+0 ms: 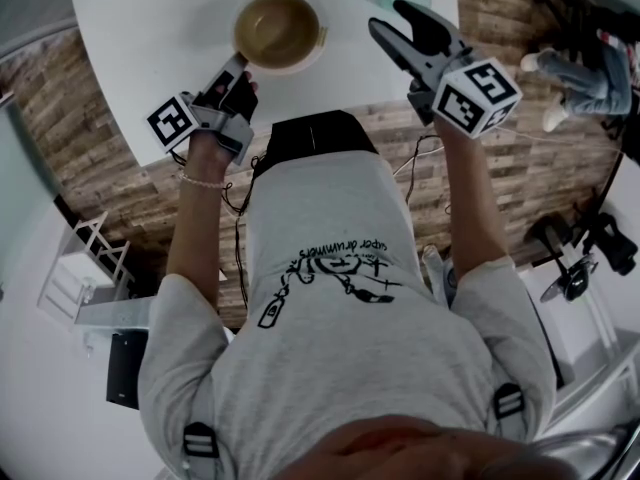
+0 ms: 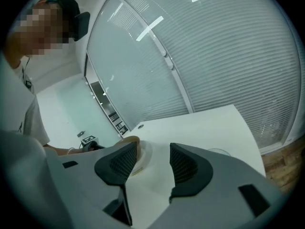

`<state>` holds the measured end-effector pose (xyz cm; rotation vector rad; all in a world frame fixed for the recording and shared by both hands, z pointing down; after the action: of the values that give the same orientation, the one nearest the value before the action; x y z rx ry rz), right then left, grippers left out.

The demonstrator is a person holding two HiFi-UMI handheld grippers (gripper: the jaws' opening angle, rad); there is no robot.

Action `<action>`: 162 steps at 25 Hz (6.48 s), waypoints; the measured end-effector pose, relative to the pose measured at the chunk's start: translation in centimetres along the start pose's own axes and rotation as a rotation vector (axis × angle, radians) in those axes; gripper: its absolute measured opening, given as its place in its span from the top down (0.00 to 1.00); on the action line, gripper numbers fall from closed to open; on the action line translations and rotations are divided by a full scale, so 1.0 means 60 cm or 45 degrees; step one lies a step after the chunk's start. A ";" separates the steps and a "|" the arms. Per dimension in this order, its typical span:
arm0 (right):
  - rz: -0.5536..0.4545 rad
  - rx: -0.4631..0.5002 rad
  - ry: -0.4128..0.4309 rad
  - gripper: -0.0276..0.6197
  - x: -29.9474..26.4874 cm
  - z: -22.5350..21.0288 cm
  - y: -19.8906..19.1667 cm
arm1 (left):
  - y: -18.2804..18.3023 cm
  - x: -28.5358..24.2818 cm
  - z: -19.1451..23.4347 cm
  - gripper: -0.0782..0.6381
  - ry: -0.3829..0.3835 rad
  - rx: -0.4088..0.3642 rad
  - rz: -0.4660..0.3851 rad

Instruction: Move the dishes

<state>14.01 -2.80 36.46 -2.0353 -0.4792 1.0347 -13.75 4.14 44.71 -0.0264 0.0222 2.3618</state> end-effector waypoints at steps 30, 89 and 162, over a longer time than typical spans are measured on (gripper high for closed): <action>0.358 -0.468 0.238 0.73 -0.087 0.098 -0.080 | -0.009 -0.005 0.003 0.87 -0.067 -0.009 0.037; 0.371 -0.663 -0.209 0.89 -0.061 -0.081 -0.101 | -0.009 0.024 0.036 0.87 0.025 -0.017 0.003; 0.380 -0.800 -0.433 0.89 -0.086 -0.154 -0.167 | -0.013 0.037 0.058 0.87 0.083 0.005 -0.031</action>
<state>18.51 -4.23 50.26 -2.5406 -0.7665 1.5740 -14.82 6.31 48.15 -0.1013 0.0578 2.3359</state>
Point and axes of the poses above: the fingertips, and each gripper's own axes: x backward along the fingers, z to its left, y out of its top, the point moved 6 cm from there along x, backward along the fingers, and after that the axes turned 13 degrees about -y, right-handed, at the moved point
